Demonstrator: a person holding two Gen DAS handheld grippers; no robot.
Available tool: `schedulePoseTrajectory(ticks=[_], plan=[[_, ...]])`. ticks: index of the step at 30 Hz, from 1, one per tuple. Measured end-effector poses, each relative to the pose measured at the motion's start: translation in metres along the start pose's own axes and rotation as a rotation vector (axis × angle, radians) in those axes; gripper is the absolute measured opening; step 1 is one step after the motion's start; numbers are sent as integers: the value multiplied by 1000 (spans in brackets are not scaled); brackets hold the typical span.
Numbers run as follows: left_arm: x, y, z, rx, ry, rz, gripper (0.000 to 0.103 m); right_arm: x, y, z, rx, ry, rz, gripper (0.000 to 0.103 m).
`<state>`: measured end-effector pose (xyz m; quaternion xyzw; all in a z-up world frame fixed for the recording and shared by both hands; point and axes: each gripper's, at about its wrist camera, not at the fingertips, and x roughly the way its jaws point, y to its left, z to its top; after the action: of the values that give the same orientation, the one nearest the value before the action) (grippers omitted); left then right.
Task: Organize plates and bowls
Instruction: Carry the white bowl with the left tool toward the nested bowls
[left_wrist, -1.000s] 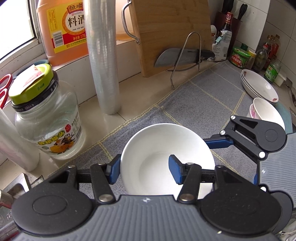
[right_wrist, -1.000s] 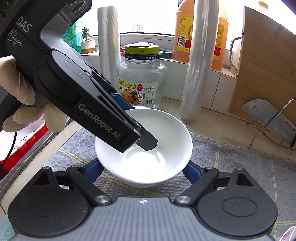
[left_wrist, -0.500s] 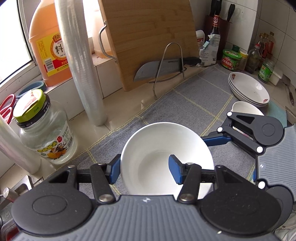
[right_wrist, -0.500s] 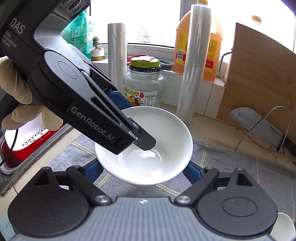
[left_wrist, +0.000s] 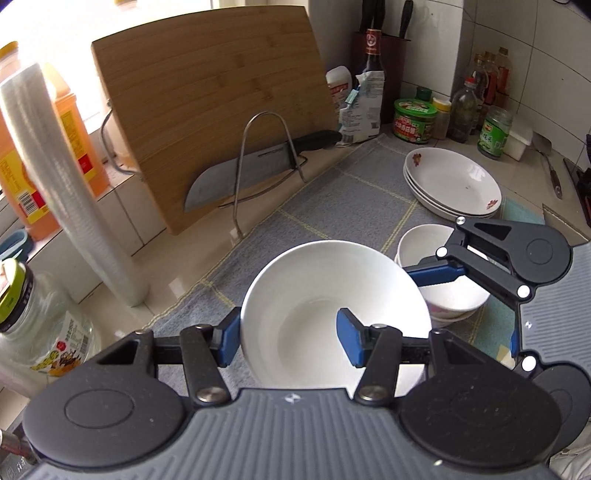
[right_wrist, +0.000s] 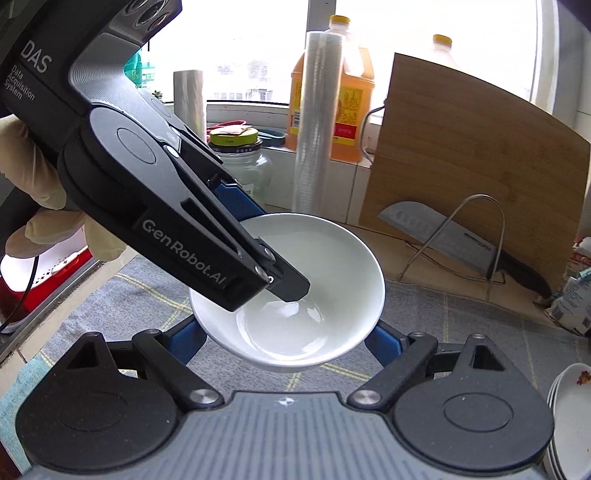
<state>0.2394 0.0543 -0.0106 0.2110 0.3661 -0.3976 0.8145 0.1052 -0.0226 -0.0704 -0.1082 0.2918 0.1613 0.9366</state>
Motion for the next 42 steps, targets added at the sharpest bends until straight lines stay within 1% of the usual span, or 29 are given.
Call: schedulePoseTrajectory(ticks=[11, 19, 26, 30, 42], plan=[[33, -49, 42, 119, -21, -109, 53, -37, -50, -24, 79, 14, -144, 94], [55, -80, 59, 187, -7, -170, 54, -49, -75, -41, 138, 39, -219, 94], [68, -93, 60, 206, 16, -192, 54, -52, -86, -56, 193, 71, -227, 94], [72, -95, 59, 199, 31, -194, 54, -50, -89, -61, 218, 80, -209, 94], [80, -95, 55, 186, 45, -192, 53, -44, -88, -64, 210, 94, -203, 94]])
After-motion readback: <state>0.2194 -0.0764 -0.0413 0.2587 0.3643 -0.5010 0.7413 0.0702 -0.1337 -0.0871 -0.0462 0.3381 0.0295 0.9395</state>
